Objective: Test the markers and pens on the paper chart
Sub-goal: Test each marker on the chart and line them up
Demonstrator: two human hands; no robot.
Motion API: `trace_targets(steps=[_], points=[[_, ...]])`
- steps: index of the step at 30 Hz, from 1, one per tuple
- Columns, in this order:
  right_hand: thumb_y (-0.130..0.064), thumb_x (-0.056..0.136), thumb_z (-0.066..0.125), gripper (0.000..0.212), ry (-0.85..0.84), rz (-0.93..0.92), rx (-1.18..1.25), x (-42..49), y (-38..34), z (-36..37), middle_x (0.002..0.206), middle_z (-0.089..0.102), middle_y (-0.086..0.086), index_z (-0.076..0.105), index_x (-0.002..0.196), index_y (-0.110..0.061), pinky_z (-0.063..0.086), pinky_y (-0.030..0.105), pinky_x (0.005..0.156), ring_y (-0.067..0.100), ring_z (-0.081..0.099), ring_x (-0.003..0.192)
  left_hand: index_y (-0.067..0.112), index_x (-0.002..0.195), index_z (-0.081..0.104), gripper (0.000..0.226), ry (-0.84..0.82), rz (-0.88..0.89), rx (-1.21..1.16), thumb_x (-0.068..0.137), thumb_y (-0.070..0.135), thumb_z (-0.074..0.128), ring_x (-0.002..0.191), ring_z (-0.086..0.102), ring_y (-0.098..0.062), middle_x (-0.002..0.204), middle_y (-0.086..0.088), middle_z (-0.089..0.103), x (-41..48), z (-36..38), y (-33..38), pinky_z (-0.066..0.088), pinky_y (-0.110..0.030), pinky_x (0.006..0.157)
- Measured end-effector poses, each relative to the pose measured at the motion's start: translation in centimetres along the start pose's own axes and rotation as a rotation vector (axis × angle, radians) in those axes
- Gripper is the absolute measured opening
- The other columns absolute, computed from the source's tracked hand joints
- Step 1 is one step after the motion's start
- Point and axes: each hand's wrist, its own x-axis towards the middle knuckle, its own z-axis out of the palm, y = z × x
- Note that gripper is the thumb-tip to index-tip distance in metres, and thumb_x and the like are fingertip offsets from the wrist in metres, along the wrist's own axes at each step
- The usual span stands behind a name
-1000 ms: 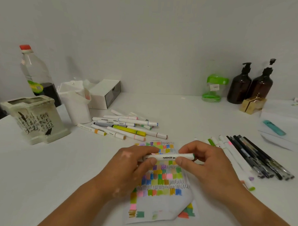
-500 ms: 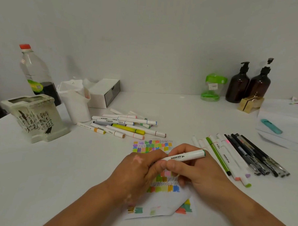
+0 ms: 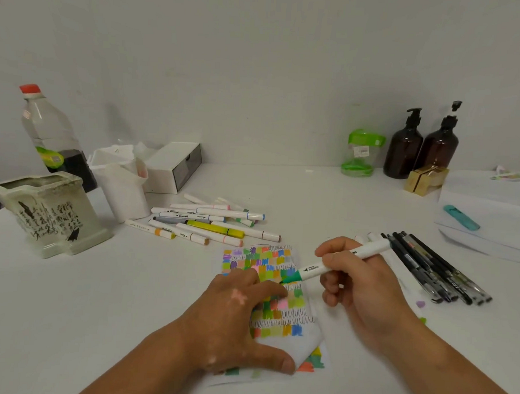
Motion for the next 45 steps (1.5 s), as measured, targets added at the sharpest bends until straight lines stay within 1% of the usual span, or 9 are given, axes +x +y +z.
trace_targets(steps=[5,8,10,16,21,24,34,41,45], points=[[-0.025,0.073,0.063,0.027,-0.120,0.094,-0.010,-0.3,0.4,0.5,0.077,0.074,0.018,0.080,0.090,-0.014,0.053,0.030,0.051,0.024,0.068,0.064,0.053,0.141,0.032,0.101,0.026,-0.075,0.040,0.052,0.097,0.055,0.106,0.036,-0.004,0.111,0.025,0.039,0.0,-0.6,-1.6,0.030,-0.024,0.091],[-0.021,0.075,0.075,0.005,-0.089,0.070,-0.264,-0.6,0.7,1.1,0.064,0.068,0.005,0.075,0.081,-0.020,0.049,0.026,0.048,0.018,0.061,0.054,0.053,0.140,0.034,0.100,0.032,-0.123,0.023,0.053,0.096,0.057,0.109,0.037,-0.005,0.113,0.024,0.040,-0.1,-0.9,-2.3,0.034,-0.027,0.098],[-0.015,0.081,0.078,0.013,-0.057,0.034,-0.467,-0.8,1.1,1.2,0.052,0.060,-0.004,0.071,0.076,-0.025,0.043,0.024,0.042,0.014,0.052,0.044,0.055,0.140,0.032,0.100,0.029,-0.136,0.012,0.053,0.095,0.058,0.111,0.037,-0.006,0.114,0.024,0.040,-0.1,-0.9,-2.6,0.034,-0.029,0.102],[-0.014,0.082,0.075,0.015,-0.072,0.041,-0.581,-1.0,0.9,1.3,0.051,0.061,-0.004,0.071,0.073,-0.026,0.044,0.022,0.043,0.012,0.054,0.043,0.061,0.140,0.031,0.097,0.012,-0.148,0.028,0.053,0.097,0.055,0.108,0.034,-0.007,0.108,0.025,0.034,0.0,-0.7,-2.9,0.035,-0.028,0.098],[-0.023,0.082,0.076,0.014,-0.093,0.004,-0.710,-1.1,1.1,1.3,0.058,0.064,-0.010,0.070,0.074,-0.033,0.038,0.014,0.045,0.000,0.052,0.047,0.060,0.141,0.033,0.098,0.007,-0.147,0.040,0.053,0.097,0.054,0.109,0.034,-0.007,0.110,0.022,0.035,0.1,-0.7,-2.8,0.036,-0.031,0.102],[-0.023,0.081,0.075,0.013,-0.118,-0.002,-0.741,-1.1,1.1,1.2,0.061,0.064,-0.011,0.071,0.073,-0.031,0.038,0.012,0.047,-0.002,0.053,0.054,0.059,0.141,0.034,0.097,0.008,-0.149,0.042,0.054,0.096,0.055,0.109,0.034,-0.007,0.109,0.022,0.036,0.0,-0.8,-2.8,0.035,-0.031,0.102],[-0.024,0.082,0.074,0.012,-0.097,-0.009,-0.742,-1.0,1.0,1.1,0.059,0.062,-0.011,0.069,0.073,-0.032,0.037,0.011,0.045,-0.002,0.051,0.051,0.057,0.142,0.033,0.098,-0.001,-0.146,0.050,0.055,0.096,0.053,0.109,0.036,-0.007,0.111,0.021,0.037,0.0,-0.9,-2.8,0.036,-0.031,0.102],[-0.026,0.081,0.073,0.010,-0.095,-0.011,-0.779,-0.8,1.2,1.0,0.069,0.067,-0.008,0.067,0.075,-0.032,0.041,0.012,0.049,-0.003,0.056,0.059,0.057,0.143,0.033,0.098,-0.014,-0.158,0.045,0.055,0.095,0.054,0.110,0.035,-0.007,0.113,0.021,0.037,0.0,-0.9,-2.5,0.037,-0.031,0.103],[-0.026,0.082,0.072,0.011,-0.079,-0.029,-0.776,-0.7,1.4,0.9,0.064,0.063,-0.013,0.066,0.075,-0.033,0.040,0.010,0.047,-0.005,0.054,0.057,0.057,0.142,0.033,0.099,-0.010,-0.152,0.048,0.055,0.096,0.054,0.109,0.036,-0.007,0.111,0.023,0.037,0.0,-0.9,-2.6,0.037,-0.029,0.100]])
